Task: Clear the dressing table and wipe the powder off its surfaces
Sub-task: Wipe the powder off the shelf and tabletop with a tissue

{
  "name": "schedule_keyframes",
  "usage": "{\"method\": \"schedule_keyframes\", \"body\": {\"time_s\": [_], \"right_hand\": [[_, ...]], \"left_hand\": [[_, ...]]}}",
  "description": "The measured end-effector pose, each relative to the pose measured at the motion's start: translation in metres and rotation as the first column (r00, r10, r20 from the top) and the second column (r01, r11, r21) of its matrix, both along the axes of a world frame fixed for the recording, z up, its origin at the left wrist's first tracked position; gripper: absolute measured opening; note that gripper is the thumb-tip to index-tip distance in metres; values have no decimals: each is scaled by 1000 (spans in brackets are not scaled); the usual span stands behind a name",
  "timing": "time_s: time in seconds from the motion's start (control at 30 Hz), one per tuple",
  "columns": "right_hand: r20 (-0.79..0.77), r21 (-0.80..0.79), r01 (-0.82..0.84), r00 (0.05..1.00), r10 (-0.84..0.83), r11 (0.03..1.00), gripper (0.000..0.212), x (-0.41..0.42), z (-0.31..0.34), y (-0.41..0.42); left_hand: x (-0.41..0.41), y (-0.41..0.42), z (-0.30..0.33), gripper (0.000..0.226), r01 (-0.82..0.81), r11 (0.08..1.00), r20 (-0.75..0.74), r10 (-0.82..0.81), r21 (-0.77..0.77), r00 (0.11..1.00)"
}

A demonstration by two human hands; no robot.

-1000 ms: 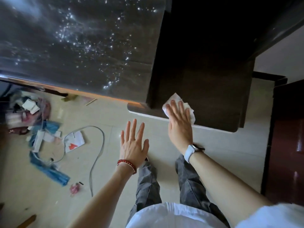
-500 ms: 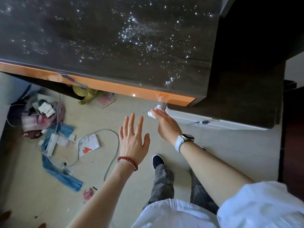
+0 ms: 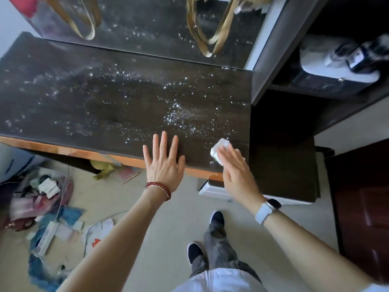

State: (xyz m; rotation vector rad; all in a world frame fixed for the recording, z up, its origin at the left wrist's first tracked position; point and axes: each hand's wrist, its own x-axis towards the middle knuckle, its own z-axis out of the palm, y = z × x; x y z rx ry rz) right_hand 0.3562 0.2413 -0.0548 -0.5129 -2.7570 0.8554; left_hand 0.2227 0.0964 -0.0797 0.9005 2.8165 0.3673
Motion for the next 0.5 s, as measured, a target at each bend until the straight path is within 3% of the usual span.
{"method": "schedule_keyframes", "body": {"time_s": [0.07, 0.17, 0.4, 0.5], "right_hand": [[177, 177, -210, 968, 178, 962, 46, -7, -15, 0], [306, 249, -276, 932, 195, 928, 51, -16, -29, 13], [406, 226, 19, 907, -112, 974, 51, -113, -30, 90], [408, 207, -11, 910, -76, 978, 52, -120, -26, 79]], "left_hand": [[-14, 1, -8, 56, -10, 998, 1, 10, -60, 1000], [-19, 0, -12, 59, -15, 996, -15, 14, -92, 1000], [-20, 1, -3, 60, -25, 996, 37, 29, -90, 999], [-29, 2, 6, 59, -25, 997, 64, 30, -74, 998]]}}
